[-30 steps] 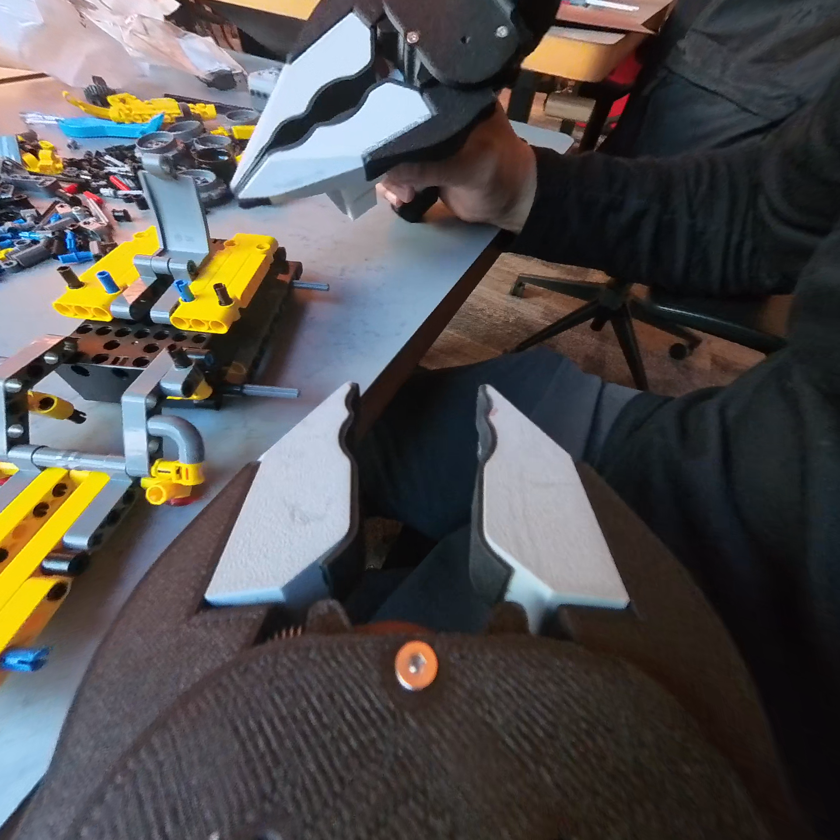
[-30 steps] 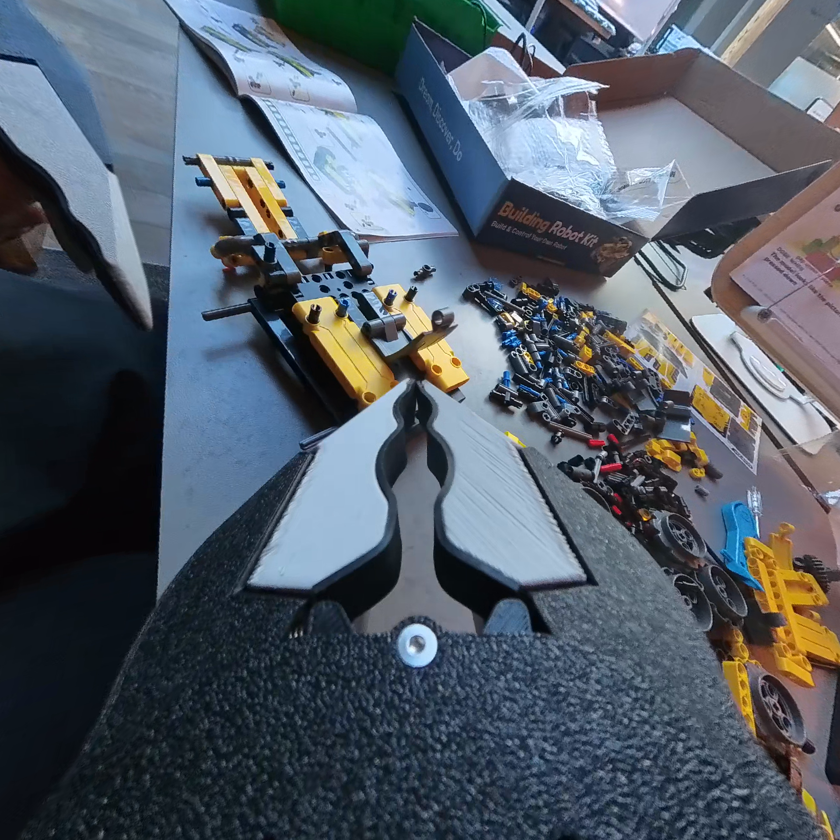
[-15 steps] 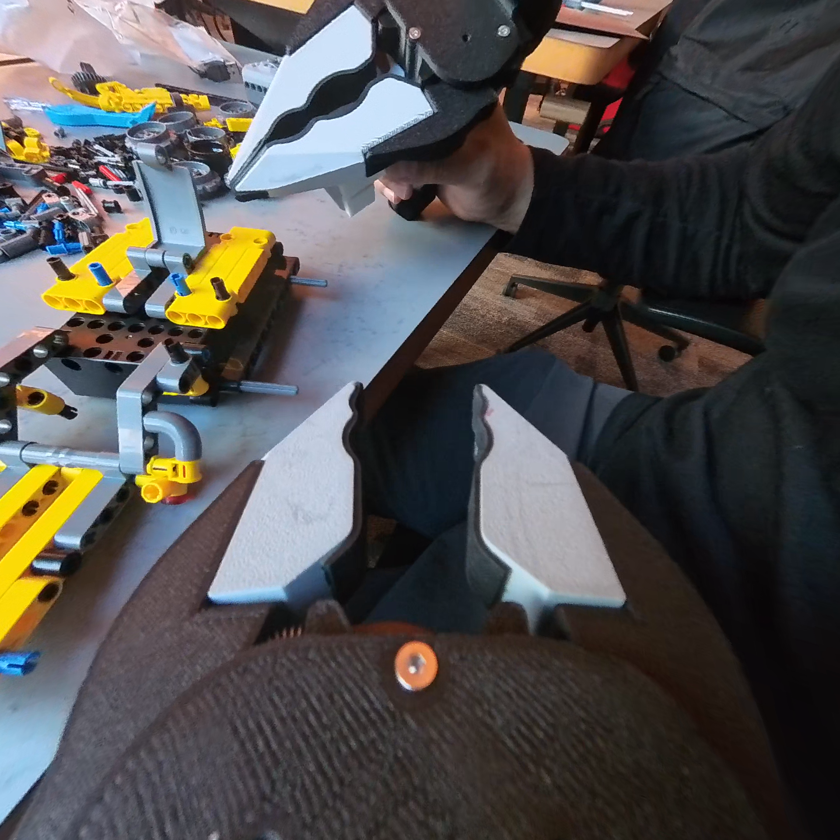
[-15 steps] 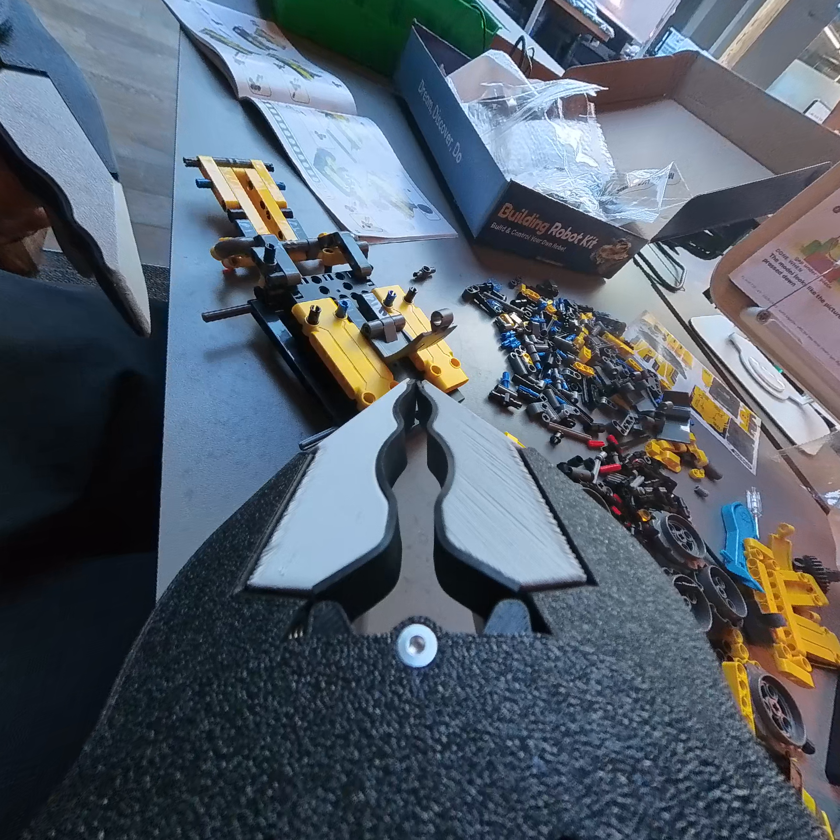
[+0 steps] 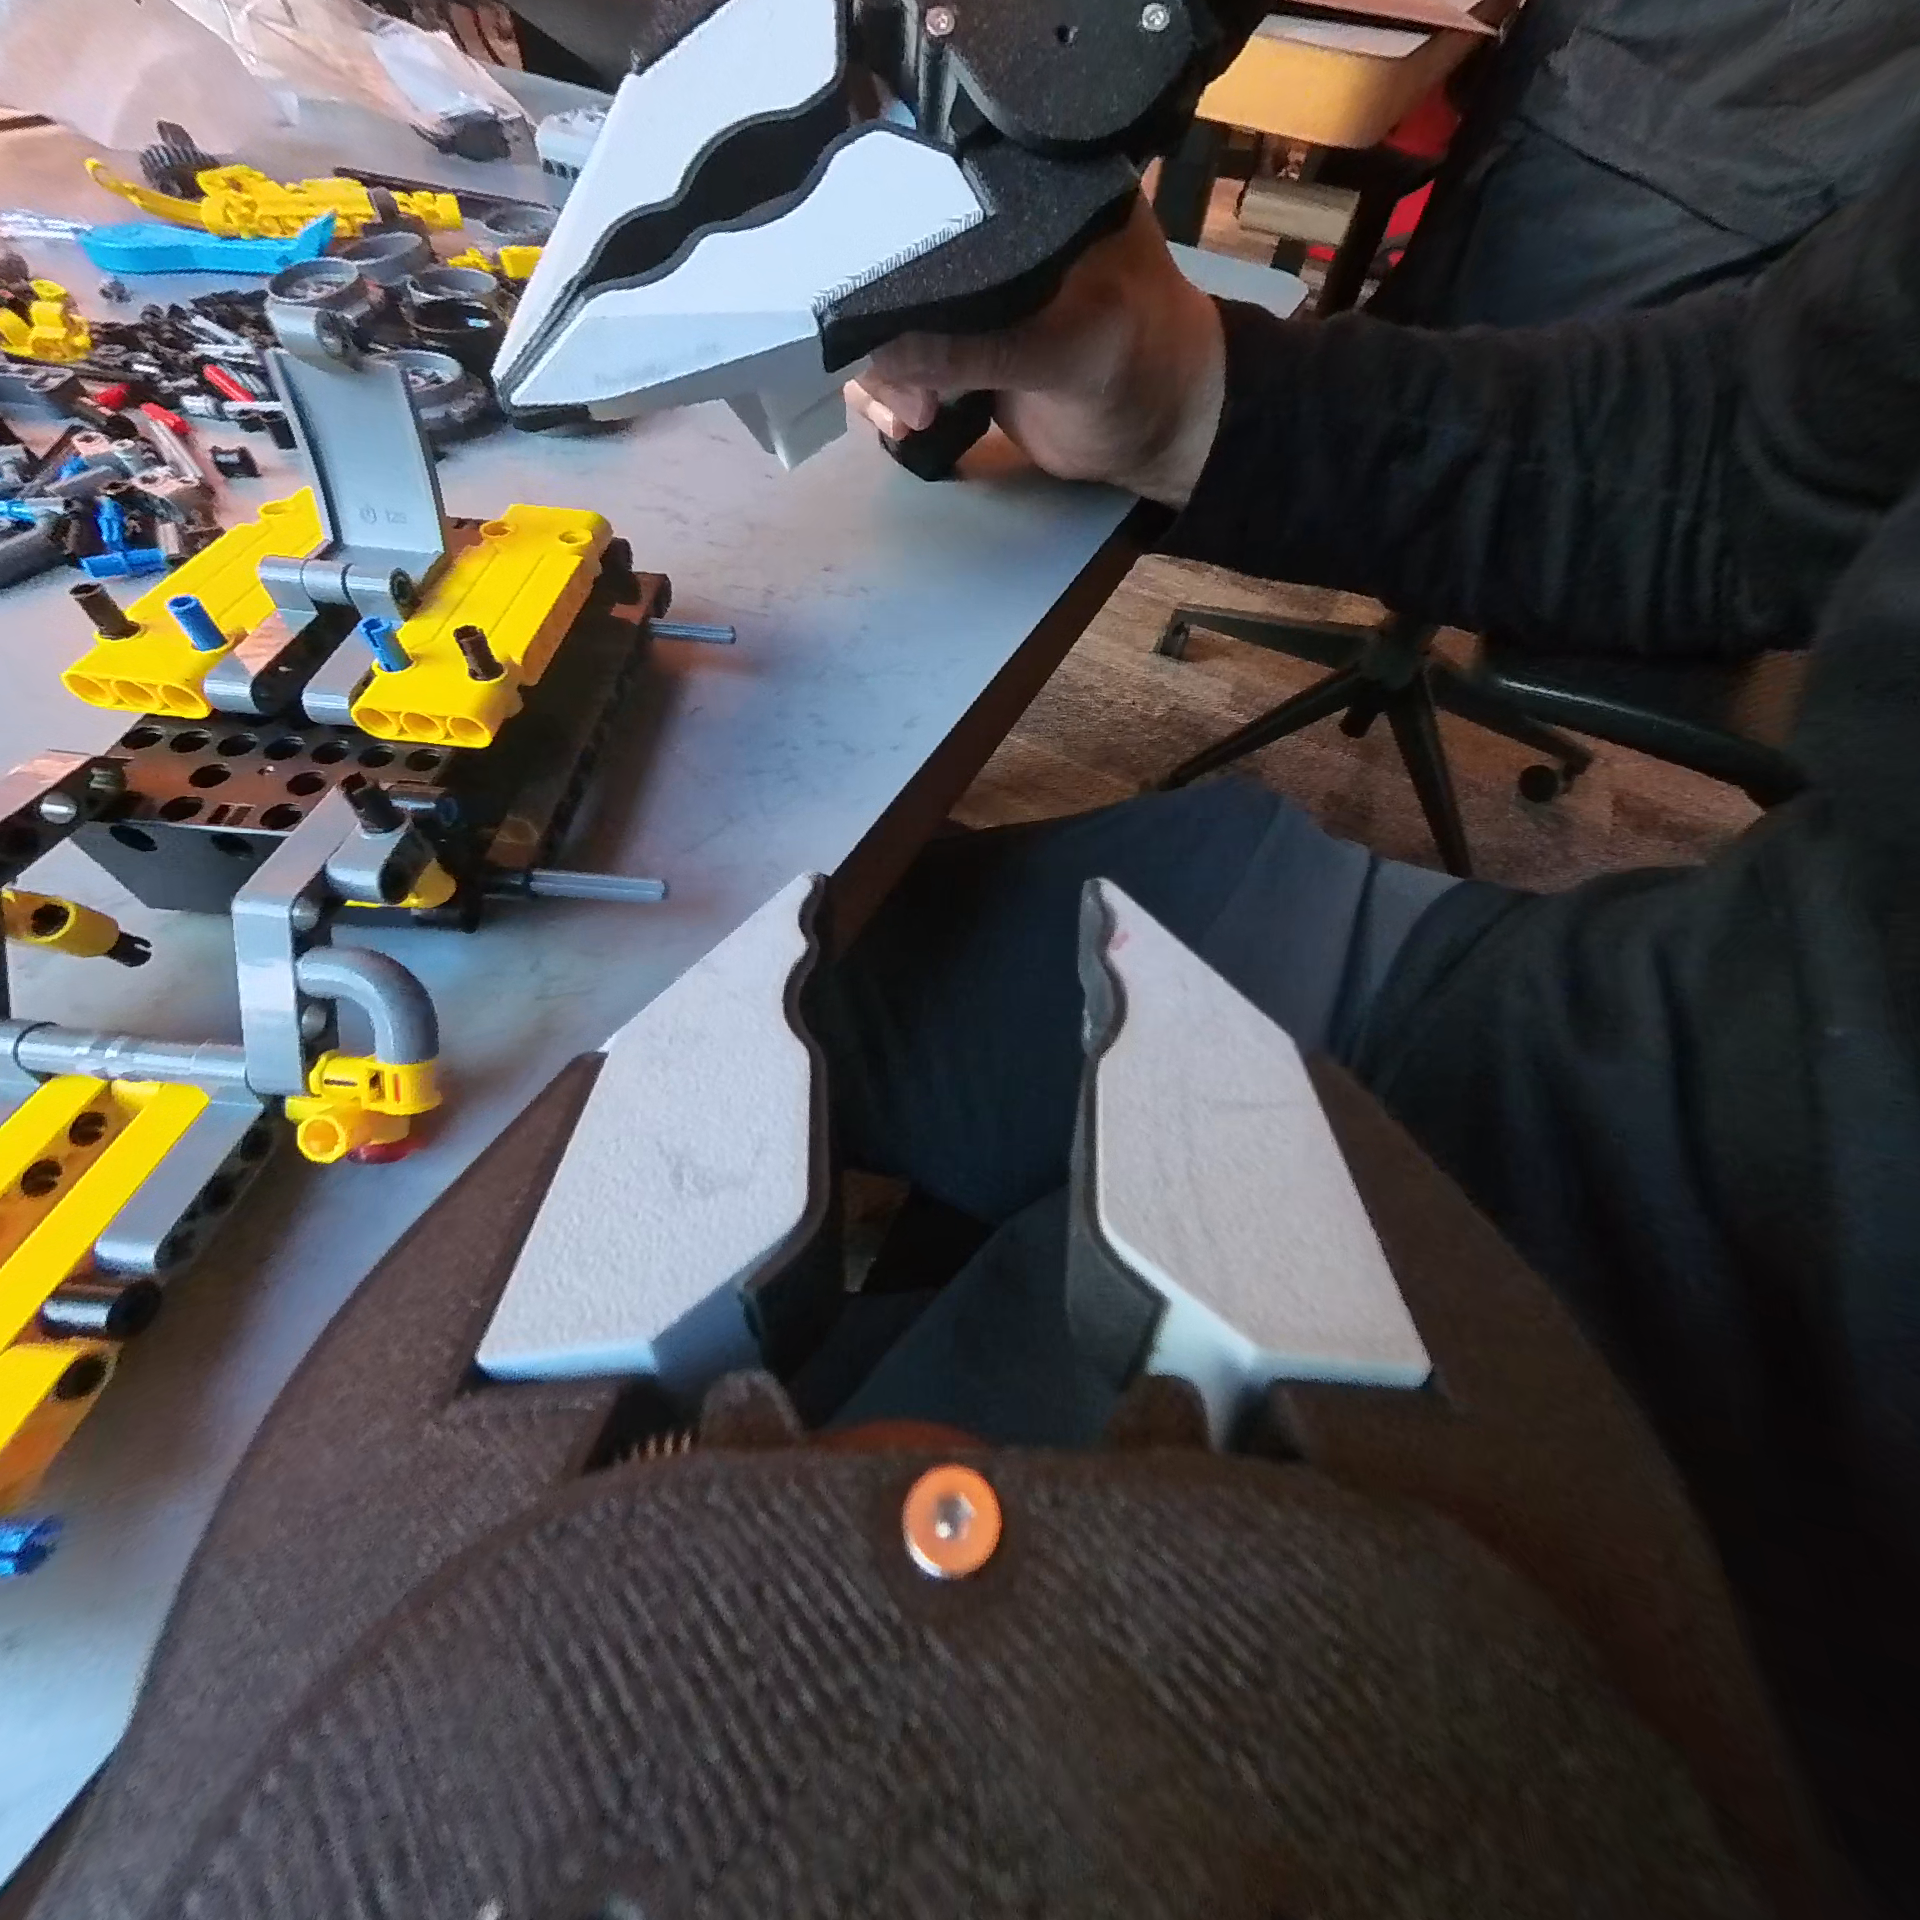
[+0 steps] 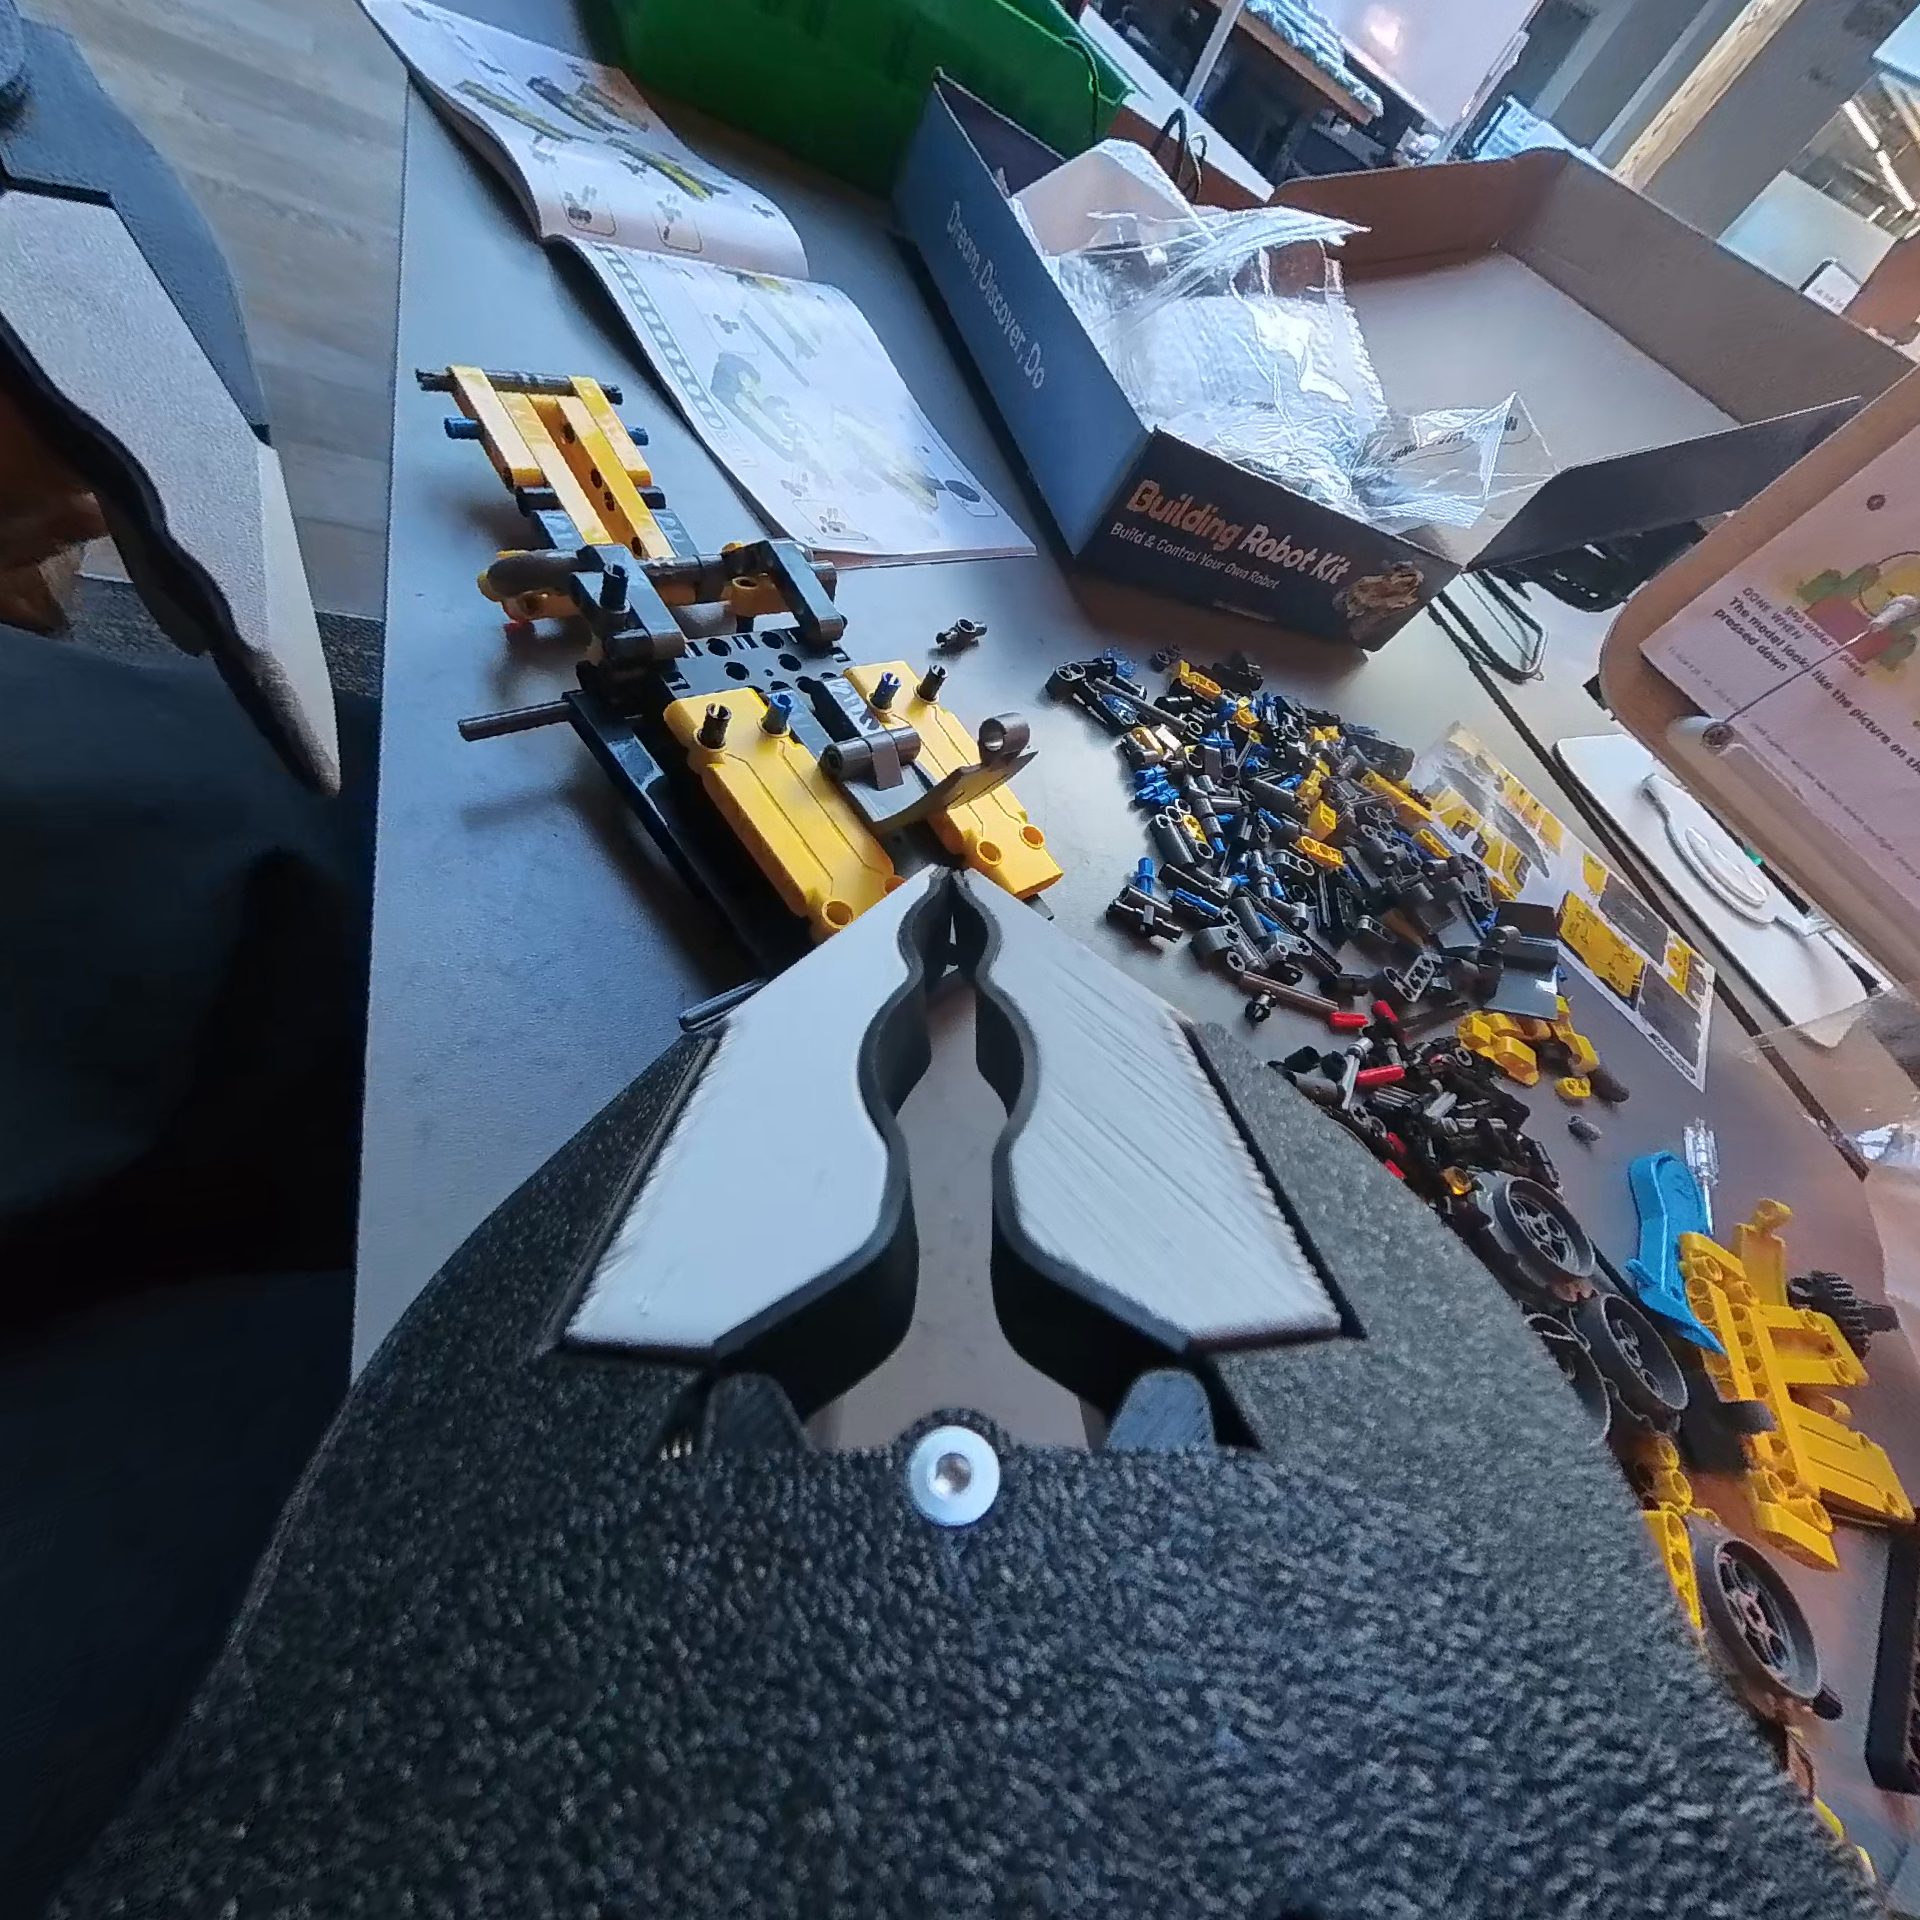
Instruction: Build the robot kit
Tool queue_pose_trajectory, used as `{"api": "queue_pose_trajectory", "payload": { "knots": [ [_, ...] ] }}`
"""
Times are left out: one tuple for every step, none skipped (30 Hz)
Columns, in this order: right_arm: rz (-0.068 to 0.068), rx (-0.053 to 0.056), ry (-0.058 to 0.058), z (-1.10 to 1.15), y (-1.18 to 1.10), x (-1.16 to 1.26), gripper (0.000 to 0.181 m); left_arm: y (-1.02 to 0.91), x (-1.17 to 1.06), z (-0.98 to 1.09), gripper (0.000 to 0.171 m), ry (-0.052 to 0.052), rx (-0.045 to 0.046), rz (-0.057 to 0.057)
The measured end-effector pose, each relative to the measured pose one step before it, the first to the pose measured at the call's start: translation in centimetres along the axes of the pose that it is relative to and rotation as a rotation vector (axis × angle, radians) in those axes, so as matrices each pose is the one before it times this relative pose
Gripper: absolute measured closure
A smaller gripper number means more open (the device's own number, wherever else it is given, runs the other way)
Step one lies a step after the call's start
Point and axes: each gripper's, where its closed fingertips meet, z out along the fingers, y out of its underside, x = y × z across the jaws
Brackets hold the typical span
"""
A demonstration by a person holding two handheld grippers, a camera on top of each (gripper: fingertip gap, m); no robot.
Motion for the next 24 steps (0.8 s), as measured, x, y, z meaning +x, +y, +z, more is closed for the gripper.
{"api": "queue_pose_trajectory", "payload": {
  "knots": [
    [0.0005,0.0030,0.0001,-0.038,-0.046,0.013,0.181,0.008,0.005,0.024,0.127,-0.0021,-0.00108,0.0039],
    [0.0010,0.0037,0.0001,-0.043,-0.054,0.008,0.181,0.003,-0.005,0.024,0.128,-0.0018,-0.00090,0.0028],
    [0.0019,0.0063,0.0003,-0.077,-0.092,0.030,0.181,0.010,-0.003,0.015,0.128,-0.0015,-0.00029,0.0013],
    [0.0045,0.0087,0.0034,-0.104,-0.126,0.094,0.181,-0.004,-0.014,0.023,0.128,-0.0006,0.00042,-0.0006],
    [0.0073,0.0100,0.0073,-0.128,-0.135,0.176,0.181,-0.001,-0.022,0.038,0.128,-0.0002,0.00039,-0.0015],
    [0.0089,0.0115,0.0103,-0.172,-0.167,0.249,0.181,0.031,0.007,0.063,0.128,0.0009,-0.00138,-0.0010],
    [0.0100,0.0133,0.0108,-0.180,-0.184,0.264,0.181,0.055,0.024,0.069,0.128,0.0014,-0.00356,0.0007],
    [0.0108,0.0137,0.0111,-0.173,-0.191,0.298,0.181,0.044,0.044,0.063,0.128,0.0004,-0.00298,0.0029],
    [0.0107,0.0113,0.0137,-0.166,-0.141,0.352,0.181,0.022,0.081,0.041,0.128,0.0010,-0.00178,0.0042],
    [0.0100,0.0079,0.0204,-0.158,-0.104,0.461,0.181,0.032,0.066,0.025,0.128,0.0002,-0.00222,0.0042],
    [0.0085,0.0049,0.0363,-0.190,-0.046,0.710,0.181,0.008,0.047,0.004,0.128,-0.0011,-0.00121,0.0045],
    [0.0120,0.0015,0.0558,-0.222,0.051,1.052,0.181,-0.001,0.020,-0.018,0.129,-0.0017,-0.00068,0.0041],
    [0.0256,-0.0069,0.0663,-0.209,0.182,1.360,0.181,0.006,-0.018,-0.023,0.129,-0.0022,-0.00049,0.0029],
    [0.0452,-0.0216,0.0595,-0.164,0.326,1.497,0.181,0.004,-0.061,-0.034,0.129,-0.0029,-0.00008,0.0006],
    [0.0571,-0.0362,0.0417,-0.070,0.363,1.540,0.181,-0.008,-0.111,-0.040,0.129,-0.0021,0.00069,-0.0028],
    [0.0548,-0.0501,0.0211,0.118,0.328,1.498,0.180,0.009,-0.132,-0.044,0.129,-0.0023,0.00016,-0.0048],
    [0.0438,-0.0720,0.0269,0.316,0.490,1.786,0.173,-0.001,-0.160,-0.046,0.129,-0.0034,-0.00003,-0.0049],
    [0.0250,-0.0803,0.0367,0.520,0.523,1.973,0.156,-0.010,-0.127,-0.060,0.129,-0.0017,0.00134,-0.0042],
    [-0.0015,-0.0659,0.0226,0.757,0.390,1.675,0.144,-0.039,-0.071,-0.060,0.129,-0.0005,0.00231,-0.0034],
    [-0.0102,-0.0652,0.0045,0.968,0.482,1.216,0.135,-0.052,0.001,-0.057,0.129,0.0019,0.00372,-0.0018],
    [-0.0076,-0.0747,-0.0188,1.096,0.645,0.688,0.133,-0.054,0.067,-0.046,0.129,0.0038,0.00273,-0.0010],
    [-0.0046,-0.0761,-0.0373,1.171,0.672,0.250,0.133,-0.017,0.071,-0.029,0.129,0.0031,0.00093,0.0001],
    [0.0038,-0.0695,-0.0436,1.149,0.493,0.093,0.132,-0.007,0.096,-0.025,0.129,0.0026,0.00014,0.0013],
    [0.0042,-0.0488,-0.0300,1.023,0.179,0.218,0.128,0.000,0.091,-0.033,0.129,0.0029,-0.00030,0.0012]
  ]
}}
